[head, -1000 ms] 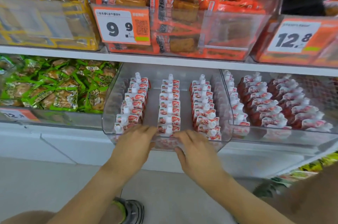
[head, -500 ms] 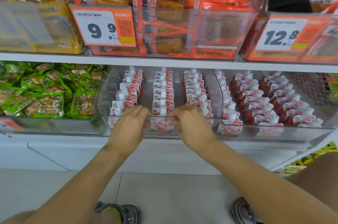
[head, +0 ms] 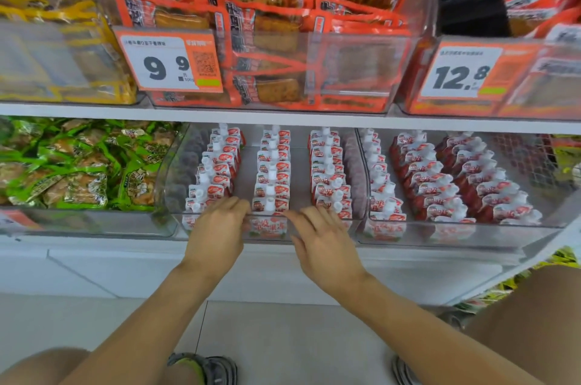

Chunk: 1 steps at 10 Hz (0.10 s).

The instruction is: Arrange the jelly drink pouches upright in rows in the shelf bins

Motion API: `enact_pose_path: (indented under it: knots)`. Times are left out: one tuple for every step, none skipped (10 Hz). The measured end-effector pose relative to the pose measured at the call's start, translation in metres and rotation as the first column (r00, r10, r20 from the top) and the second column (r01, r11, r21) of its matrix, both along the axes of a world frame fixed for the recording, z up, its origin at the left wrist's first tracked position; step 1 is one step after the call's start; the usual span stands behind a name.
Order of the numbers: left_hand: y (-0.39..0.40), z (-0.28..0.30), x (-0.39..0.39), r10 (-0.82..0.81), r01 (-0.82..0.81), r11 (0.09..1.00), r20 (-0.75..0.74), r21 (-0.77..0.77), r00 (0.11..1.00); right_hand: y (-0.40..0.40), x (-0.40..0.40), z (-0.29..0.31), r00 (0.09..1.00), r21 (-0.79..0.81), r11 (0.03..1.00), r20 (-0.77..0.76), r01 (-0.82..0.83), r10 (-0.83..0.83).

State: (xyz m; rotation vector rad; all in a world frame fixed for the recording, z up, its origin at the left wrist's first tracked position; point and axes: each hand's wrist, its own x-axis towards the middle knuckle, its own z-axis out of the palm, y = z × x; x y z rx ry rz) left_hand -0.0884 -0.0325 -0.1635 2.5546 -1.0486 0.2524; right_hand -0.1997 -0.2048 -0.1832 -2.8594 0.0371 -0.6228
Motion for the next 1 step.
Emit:
enact_pose_path:
  knots:
    - [-0.0004, 0.0117, -0.0003, 0.015, -0.014, 1.0, -0.062, 0.011, 0.998, -0.0036, -0.0024, 0.0155, 0.99, 0.095, 0.992, -0.107, -0.086, 0.096]
